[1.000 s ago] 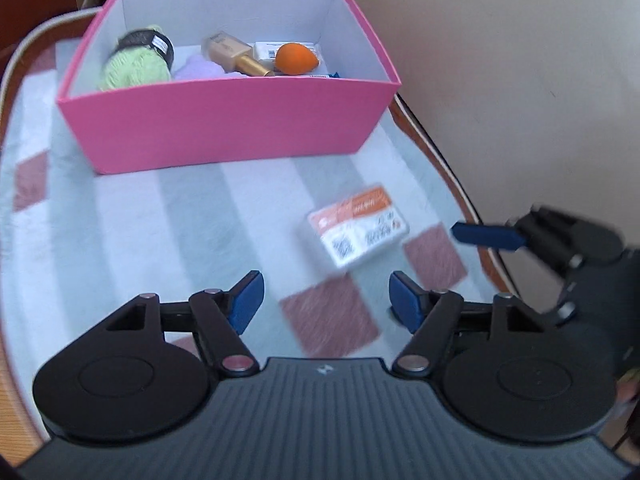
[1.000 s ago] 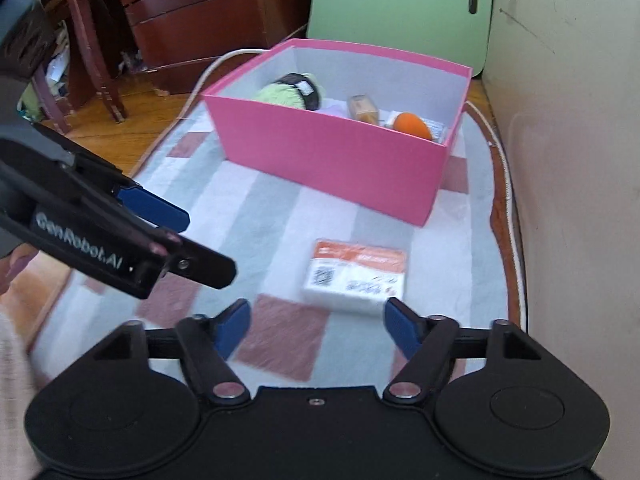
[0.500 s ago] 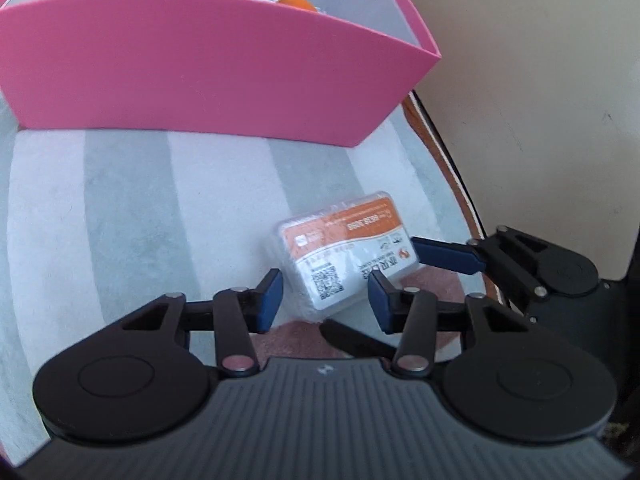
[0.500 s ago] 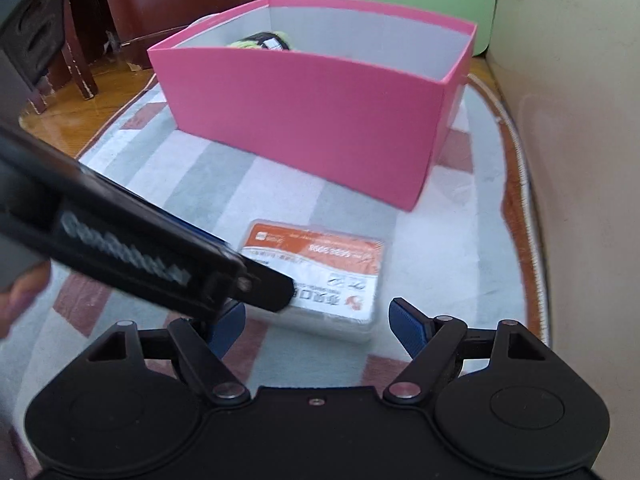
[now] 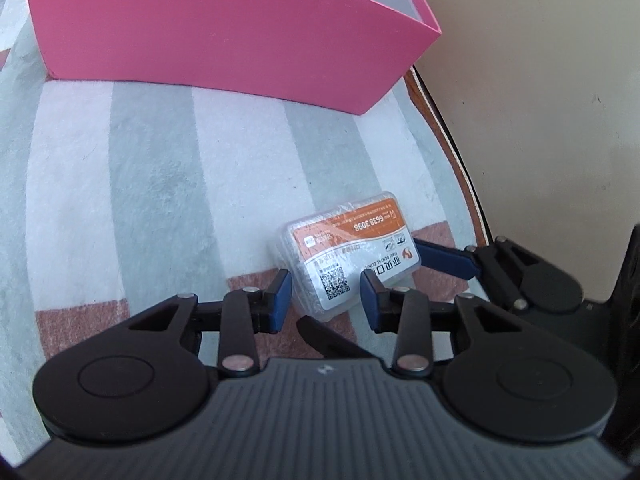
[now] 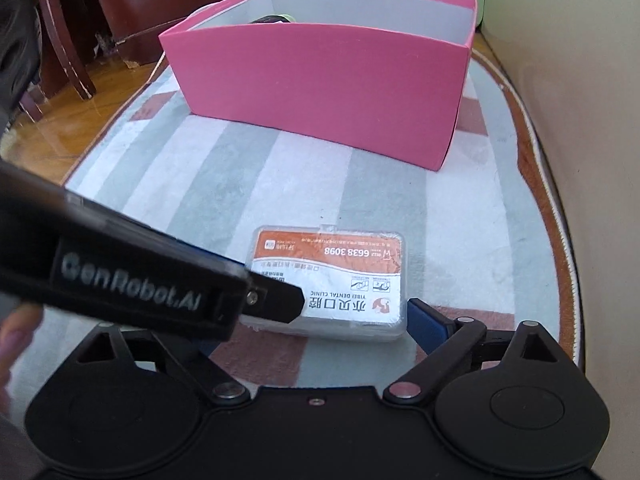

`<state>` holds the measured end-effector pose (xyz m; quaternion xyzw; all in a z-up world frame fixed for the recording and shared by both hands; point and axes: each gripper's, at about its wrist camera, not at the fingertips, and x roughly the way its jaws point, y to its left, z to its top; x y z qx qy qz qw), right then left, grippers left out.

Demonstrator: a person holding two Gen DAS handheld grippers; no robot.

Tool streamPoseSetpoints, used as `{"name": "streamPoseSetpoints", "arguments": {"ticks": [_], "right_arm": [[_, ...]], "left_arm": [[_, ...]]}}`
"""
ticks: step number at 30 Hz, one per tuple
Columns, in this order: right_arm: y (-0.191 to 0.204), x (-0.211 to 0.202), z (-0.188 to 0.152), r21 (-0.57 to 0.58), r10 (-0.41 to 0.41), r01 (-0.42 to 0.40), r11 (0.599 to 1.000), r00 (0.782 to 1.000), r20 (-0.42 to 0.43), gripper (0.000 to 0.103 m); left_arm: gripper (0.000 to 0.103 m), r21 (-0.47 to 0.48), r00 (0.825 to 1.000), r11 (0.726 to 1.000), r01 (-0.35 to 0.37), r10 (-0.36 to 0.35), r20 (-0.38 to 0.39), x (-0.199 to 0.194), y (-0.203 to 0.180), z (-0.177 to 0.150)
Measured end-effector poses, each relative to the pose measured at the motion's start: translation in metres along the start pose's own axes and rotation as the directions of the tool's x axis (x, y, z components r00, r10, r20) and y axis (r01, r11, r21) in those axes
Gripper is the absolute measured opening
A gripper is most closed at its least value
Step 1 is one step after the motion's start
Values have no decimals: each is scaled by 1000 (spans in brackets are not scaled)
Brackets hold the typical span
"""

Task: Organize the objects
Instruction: 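Close the left tool on the clear plastic box, then carry the clear plastic box over the pink box with the left tool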

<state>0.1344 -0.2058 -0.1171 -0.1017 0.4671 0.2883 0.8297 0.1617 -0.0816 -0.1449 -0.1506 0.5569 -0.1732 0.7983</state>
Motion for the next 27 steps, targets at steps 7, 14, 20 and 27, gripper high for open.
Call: {"name": "streamPoseSetpoints", "arguments": {"ticks": [7,14,20,27], "right_arm": [[-2,8,-9,84,-44,42,996,999,12,93],[5,-14,-9,78,-19,19,997,1000,3,93],[23,-46,-5,58,42,-42,997,999,-5,94],[47,-79,3,4,72,-72,997,997,29,94]], "left_arm": [[37,-33,999,999,34,-34,9,1,8,0],[37,21,999,1000,18,-19,39,-30,-3,-2],[37,13,997,999,42,-43,59,-64,2,-8],[36,27,990,997,67,-70,119,-114,5,-12]]}}
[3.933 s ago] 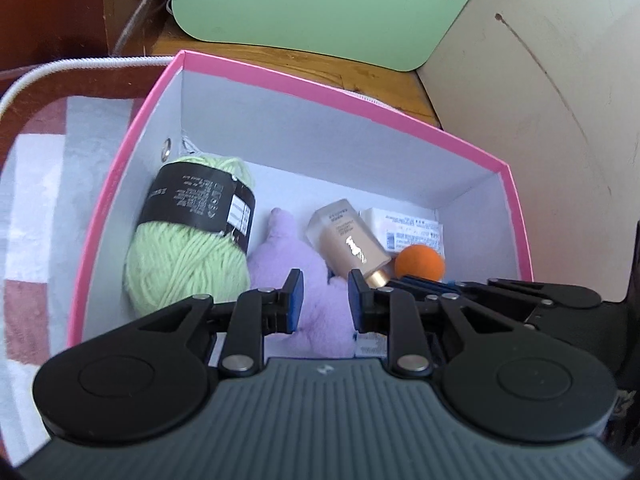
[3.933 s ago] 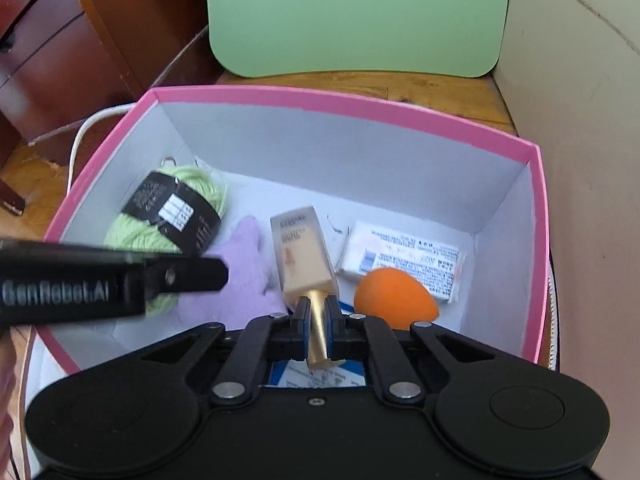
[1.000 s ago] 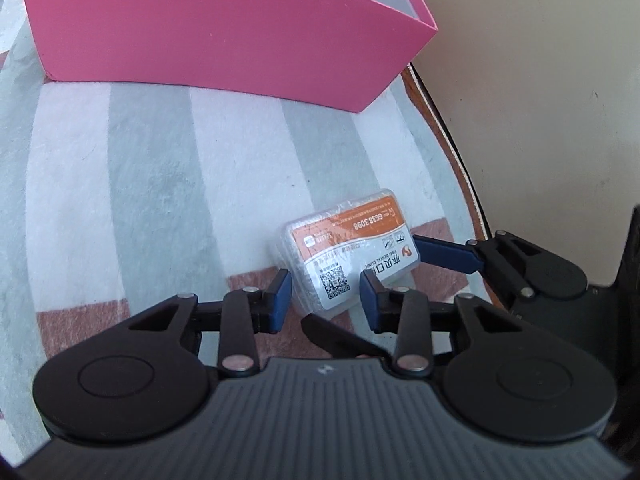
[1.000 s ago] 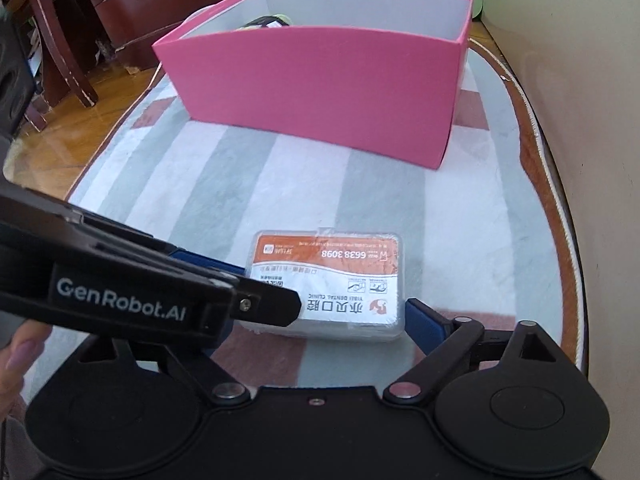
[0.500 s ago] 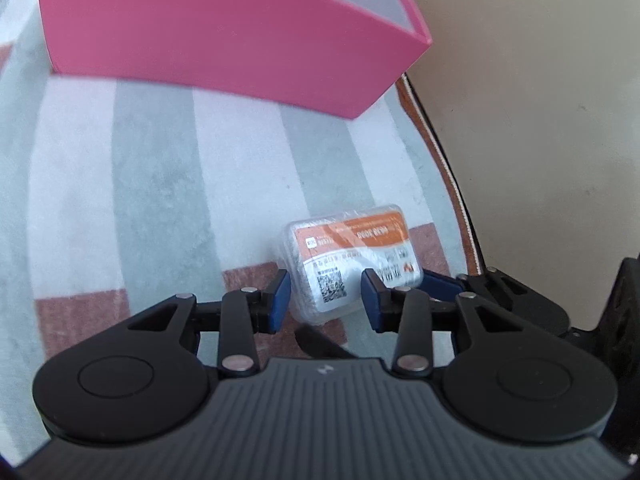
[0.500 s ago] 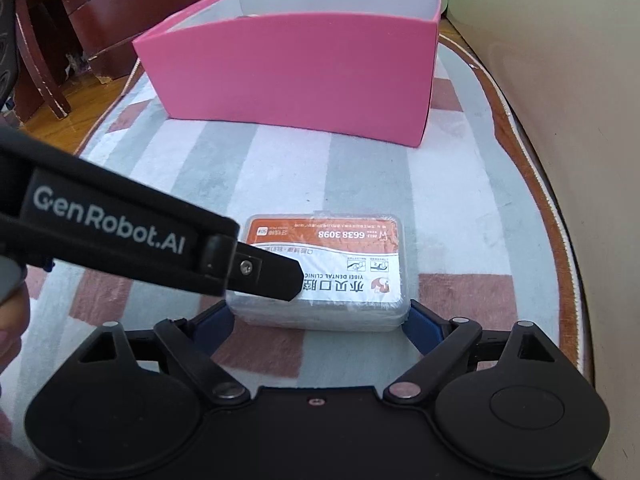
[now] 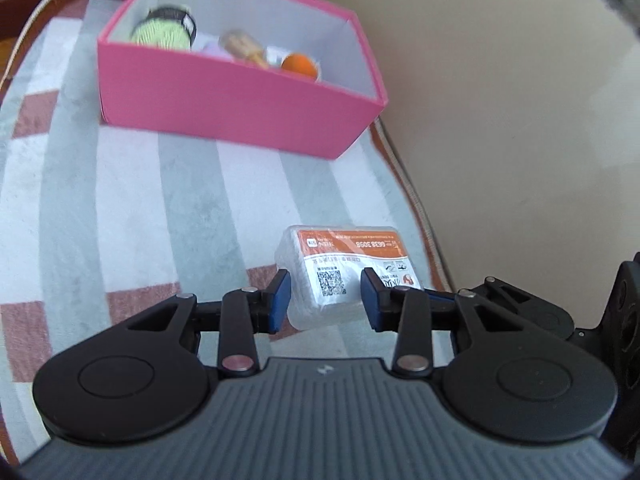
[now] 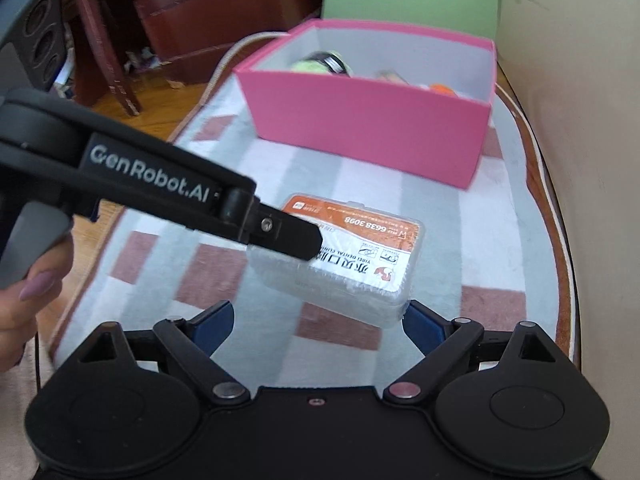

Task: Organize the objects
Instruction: 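Carry the clear plastic box over the pink box with the left tool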

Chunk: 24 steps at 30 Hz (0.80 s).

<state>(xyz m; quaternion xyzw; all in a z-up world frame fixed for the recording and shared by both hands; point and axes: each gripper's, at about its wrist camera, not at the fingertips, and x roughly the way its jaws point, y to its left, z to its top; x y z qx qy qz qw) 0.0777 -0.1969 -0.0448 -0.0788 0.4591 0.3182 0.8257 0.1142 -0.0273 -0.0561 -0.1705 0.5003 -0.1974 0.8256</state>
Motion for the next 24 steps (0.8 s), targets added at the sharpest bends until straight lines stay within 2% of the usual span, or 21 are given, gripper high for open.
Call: {"name": "streamPoseSetpoints", "arguments": {"ticks": [3,7,10,12,15,17,24], "right_arm": [[12,-18,8,-34,-4,5,999,1000,25,94],[22,-36,17,-66,6,-2,998,998,65,88],[32,-41,25,-107,-29,38,993,996,87,76],[29,-41,34,-76,-27,33,997,996,79,61],[19,-43,48,-17,0,1,1000,997,79,50],[18,-44,58,-25,-14,16,1000,996,86,45],[16,-53,112,-102,-76,90,991,988,133,45]], "left_arm": [[36,24,999,1000,14,-15,36,-25,-2,1],[36,66,997,998,-16,11,74,-49,-9,6],[36,109,993,992,-66,54,104,-61,-17,13],[36,130,990,987,-90,75,121,-68,-20,21],[36,140,989,985,-101,83,125,-74,-21,35],[37,154,987,982,-106,86,133,-77,-22,46],[37,200,981,970,-136,104,165,-80,-30,104]]}}
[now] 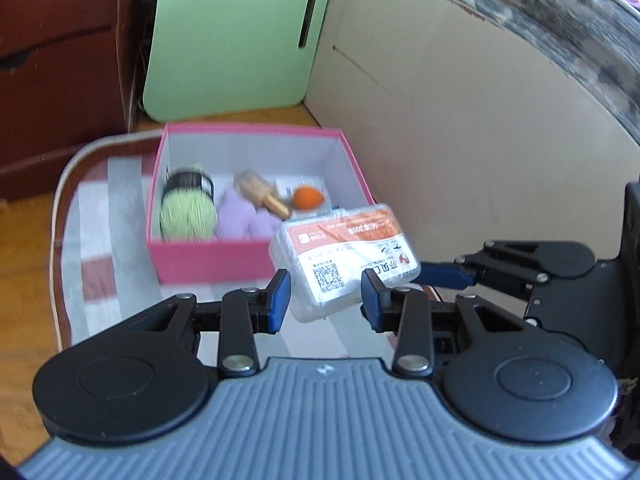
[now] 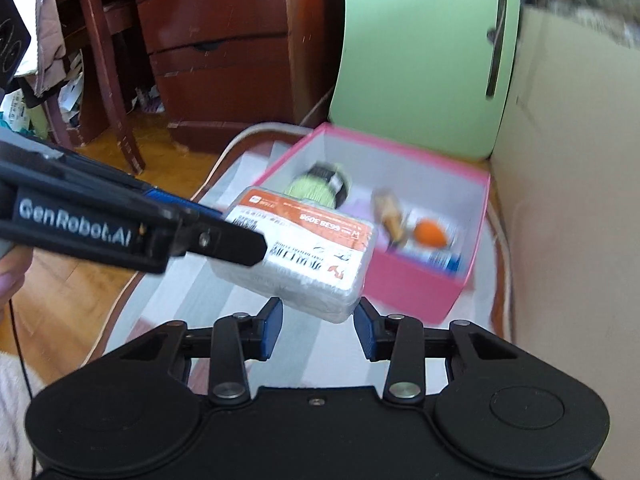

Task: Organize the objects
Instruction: 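Carry the clear plastic box over the pink box with the left tool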

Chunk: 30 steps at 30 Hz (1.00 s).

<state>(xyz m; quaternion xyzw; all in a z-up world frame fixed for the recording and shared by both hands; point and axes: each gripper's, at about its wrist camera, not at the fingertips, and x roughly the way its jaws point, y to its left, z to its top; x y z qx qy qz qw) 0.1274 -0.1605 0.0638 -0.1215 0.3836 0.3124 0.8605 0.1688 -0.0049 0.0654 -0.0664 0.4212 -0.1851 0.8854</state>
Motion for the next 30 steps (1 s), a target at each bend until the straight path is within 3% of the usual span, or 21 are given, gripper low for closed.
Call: {"name": "streamPoseSetpoints", "arguments": {"ticks": [7,10,15,20,26,30], "right_arm": [[-11,32,54,-45,-63,63,997,998,12,45],[-20,58,71,-40,-56,56,998,998,6,45],[-38,123,92,-31,-20,18,999,997,-75,45],[-62,196,94,32,62,-57,998,982,-181,45],[-75,246,83,82,73,-53,995,960,-269,45],[-85,256,78,151,109,-65,986,947,-302,46]], "left_arm": [[37,-10,999,999,-42,42,3,30,26,47],[37,-9,998,998,-66,66,-20,56,42,63],[37,-19,989,993,-120,118,-90,114,70,77],[37,-61,978,988,-144,133,-160,168,99,73],[31,-87,968,983,-162,140,-209,207,112,68],[20,-53,947,967,-250,233,-222,218,108,63]]}}
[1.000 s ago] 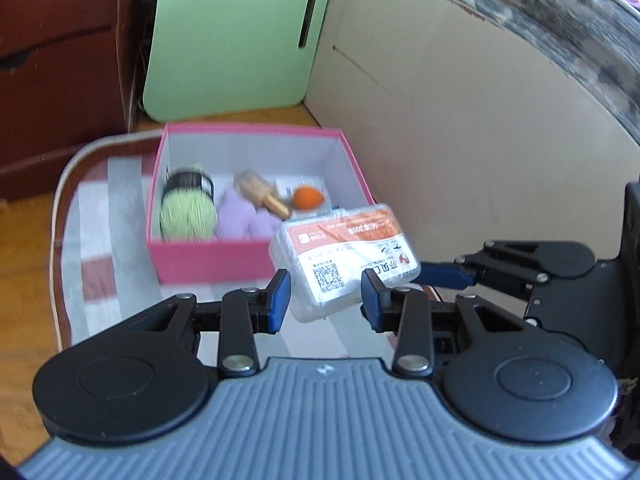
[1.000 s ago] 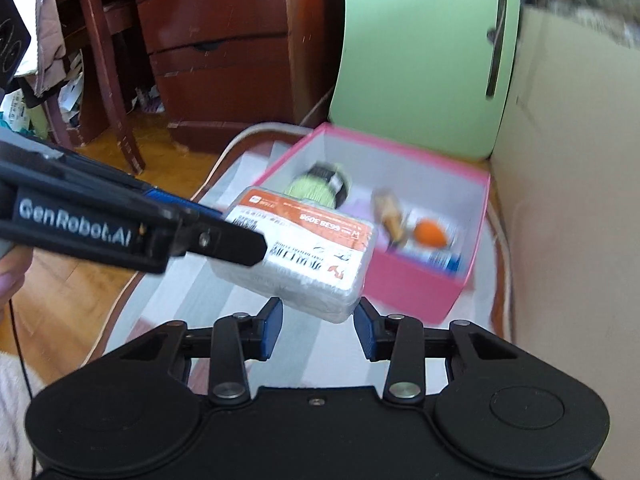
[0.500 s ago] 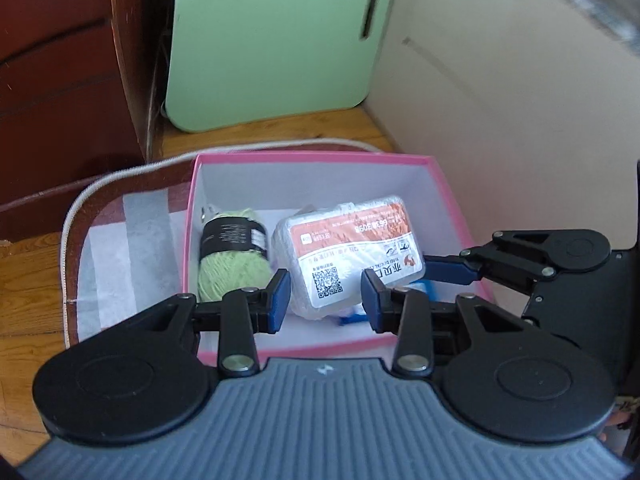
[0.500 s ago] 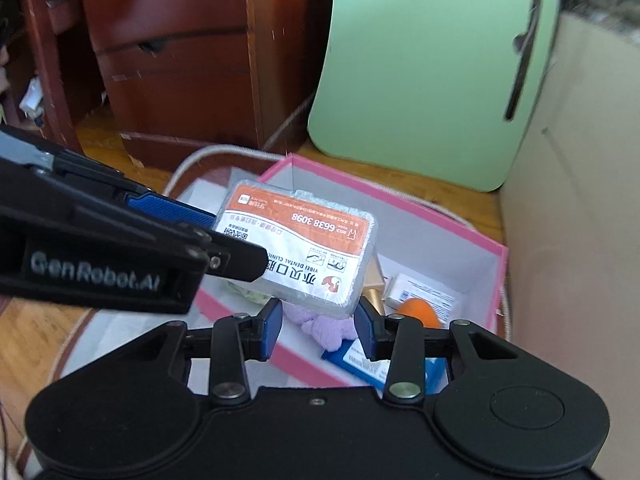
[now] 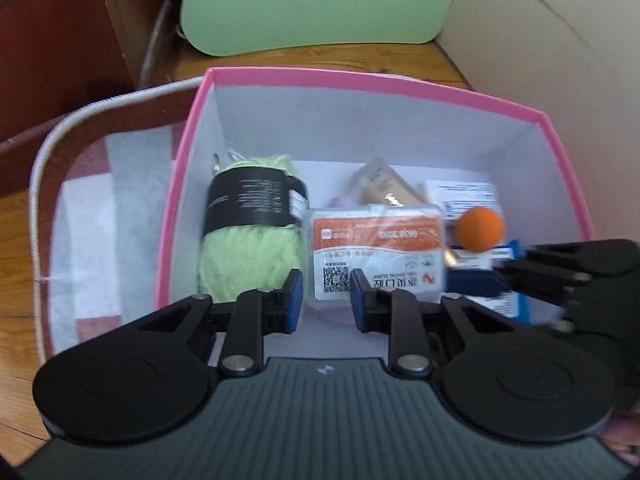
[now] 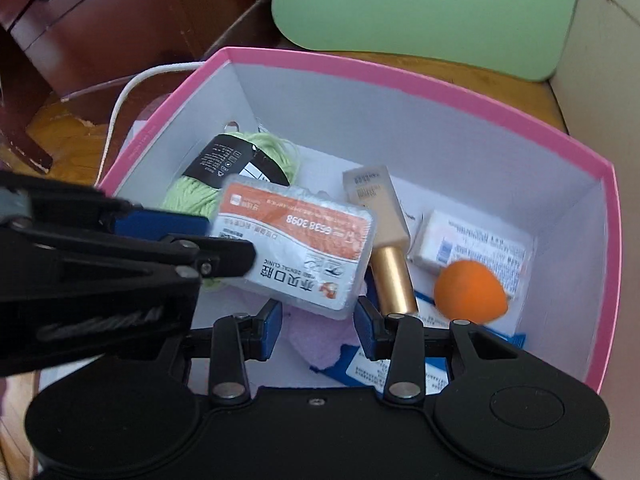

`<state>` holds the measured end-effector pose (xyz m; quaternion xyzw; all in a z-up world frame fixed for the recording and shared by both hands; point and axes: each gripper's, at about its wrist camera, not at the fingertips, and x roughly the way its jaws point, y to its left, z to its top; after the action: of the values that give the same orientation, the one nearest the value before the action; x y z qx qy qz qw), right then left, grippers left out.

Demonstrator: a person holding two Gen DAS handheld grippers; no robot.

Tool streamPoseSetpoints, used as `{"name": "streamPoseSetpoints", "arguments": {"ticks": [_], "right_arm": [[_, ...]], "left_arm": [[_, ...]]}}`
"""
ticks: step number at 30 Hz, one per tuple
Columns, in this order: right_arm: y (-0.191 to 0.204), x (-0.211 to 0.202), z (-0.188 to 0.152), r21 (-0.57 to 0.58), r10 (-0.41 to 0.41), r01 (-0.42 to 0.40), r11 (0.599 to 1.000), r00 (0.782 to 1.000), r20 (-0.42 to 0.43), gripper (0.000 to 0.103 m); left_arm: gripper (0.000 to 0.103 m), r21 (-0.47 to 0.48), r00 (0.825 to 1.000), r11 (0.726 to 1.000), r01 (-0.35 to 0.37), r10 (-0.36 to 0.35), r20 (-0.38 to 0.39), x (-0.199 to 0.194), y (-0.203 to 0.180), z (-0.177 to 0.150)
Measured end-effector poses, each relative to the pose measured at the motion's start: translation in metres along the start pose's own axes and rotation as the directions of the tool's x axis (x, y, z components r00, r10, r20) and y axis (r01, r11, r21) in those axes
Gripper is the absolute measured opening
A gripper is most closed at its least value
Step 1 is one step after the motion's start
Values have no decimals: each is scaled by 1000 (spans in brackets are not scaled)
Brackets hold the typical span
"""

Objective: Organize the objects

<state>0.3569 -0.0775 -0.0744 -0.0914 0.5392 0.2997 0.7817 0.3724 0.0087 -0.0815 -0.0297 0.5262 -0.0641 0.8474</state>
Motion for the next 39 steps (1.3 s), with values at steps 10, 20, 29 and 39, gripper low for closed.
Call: {"name": "streamPoseSetpoints", "arguments": {"ticks": [10,20,29,39], "right_arm": [[-10,-26,-14,-9,-12,12,1000,996,87,47],[-9,-36,-22,14,-2,0,1000,985,170,38],[3,-81,-50,73,-109,97,993,977,181,40],[30,-142,-78,116,-159,138,984,967,198,44]], "left_arm": [[14,-21,1000,1000,3,-2,30,2,-4,3],[20,-45,999,998,31,-29,46,-41,7,-14],[34,-46,997,999,-23,26,66,-112,10,-48],[55,-3,1000,1000,-3,3,31,-161,1,-93]]}}
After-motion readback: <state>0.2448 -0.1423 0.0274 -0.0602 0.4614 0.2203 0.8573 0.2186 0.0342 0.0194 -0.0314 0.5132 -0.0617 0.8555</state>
